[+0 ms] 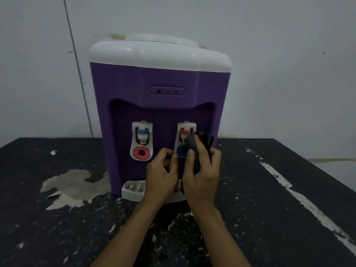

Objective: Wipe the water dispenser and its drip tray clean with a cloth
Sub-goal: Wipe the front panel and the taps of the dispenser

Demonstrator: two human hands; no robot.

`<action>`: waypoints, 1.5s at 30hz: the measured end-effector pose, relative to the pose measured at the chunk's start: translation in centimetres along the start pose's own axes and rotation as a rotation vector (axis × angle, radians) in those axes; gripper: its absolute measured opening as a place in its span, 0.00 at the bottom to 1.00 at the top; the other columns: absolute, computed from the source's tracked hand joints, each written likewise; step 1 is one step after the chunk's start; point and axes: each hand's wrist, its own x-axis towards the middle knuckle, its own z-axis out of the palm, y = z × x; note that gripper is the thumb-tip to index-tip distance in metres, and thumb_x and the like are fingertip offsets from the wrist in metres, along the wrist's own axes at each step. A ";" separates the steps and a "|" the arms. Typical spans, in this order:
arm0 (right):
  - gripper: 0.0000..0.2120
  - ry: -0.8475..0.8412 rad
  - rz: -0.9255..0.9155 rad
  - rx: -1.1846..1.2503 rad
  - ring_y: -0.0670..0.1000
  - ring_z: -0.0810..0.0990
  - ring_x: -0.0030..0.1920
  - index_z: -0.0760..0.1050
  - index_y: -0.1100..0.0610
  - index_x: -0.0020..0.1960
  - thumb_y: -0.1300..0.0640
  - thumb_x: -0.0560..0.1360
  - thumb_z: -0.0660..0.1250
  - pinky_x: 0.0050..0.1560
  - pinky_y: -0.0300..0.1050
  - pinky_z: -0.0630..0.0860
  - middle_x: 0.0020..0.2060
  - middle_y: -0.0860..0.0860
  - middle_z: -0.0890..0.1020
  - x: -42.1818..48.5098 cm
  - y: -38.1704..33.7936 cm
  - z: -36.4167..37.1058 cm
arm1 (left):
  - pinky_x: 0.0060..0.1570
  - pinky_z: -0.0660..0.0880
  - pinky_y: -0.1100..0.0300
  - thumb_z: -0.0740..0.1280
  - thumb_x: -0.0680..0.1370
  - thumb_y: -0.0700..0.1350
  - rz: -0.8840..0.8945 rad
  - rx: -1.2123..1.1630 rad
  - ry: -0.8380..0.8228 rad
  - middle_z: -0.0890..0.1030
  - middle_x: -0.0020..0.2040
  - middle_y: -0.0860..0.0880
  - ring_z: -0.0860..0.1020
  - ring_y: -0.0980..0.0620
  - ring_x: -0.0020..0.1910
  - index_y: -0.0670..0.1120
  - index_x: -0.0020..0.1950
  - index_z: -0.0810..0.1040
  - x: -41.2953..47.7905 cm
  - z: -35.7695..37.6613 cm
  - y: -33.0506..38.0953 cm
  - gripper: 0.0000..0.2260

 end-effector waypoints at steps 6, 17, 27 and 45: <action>0.15 0.002 -0.084 -0.080 0.40 0.72 0.43 0.77 0.55 0.66 0.57 0.80 0.64 0.39 0.33 0.75 0.50 0.53 0.73 0.4 0.2 -1.3 | 0.28 0.73 0.42 0.63 0.83 0.44 0.005 -0.009 -0.010 0.79 0.31 0.46 0.76 0.40 0.29 0.51 0.47 0.76 0.0 0.0 -0.2 0.06; 0.17 -0.162 -0.130 -0.172 0.43 0.74 0.41 0.75 0.50 0.69 0.53 0.80 0.62 0.33 0.39 0.79 0.53 0.50 0.73 0.5 1.9 -2.4 | 0.24 0.63 0.58 0.63 0.83 0.43 -0.005 0.010 -0.006 0.75 0.29 0.45 0.67 0.52 0.24 0.50 0.46 0.75 -0.2 0.0 0.0 0.07; 0.17 -0.042 -0.156 -0.123 0.43 0.73 0.44 0.75 0.54 0.69 0.56 0.81 0.64 0.43 0.25 0.72 0.53 0.53 0.73 4.6 -0.6 -2.2 | 0.25 0.63 0.61 0.63 0.83 0.45 0.001 0.013 -0.006 0.74 0.28 0.47 0.67 0.56 0.24 0.47 0.47 0.76 -0.2 0.0 -0.1 0.06; 0.17 -0.154 -0.240 -0.142 0.45 0.75 0.42 0.76 0.52 0.69 0.57 0.80 0.66 0.37 0.33 0.76 0.53 0.52 0.73 3.6 -1.5 -1.3 | 0.26 0.73 0.41 0.63 0.84 0.45 -0.005 -0.059 -0.024 0.80 0.32 0.46 0.77 0.40 0.28 0.50 0.48 0.77 -0.6 0.1 -0.1 0.05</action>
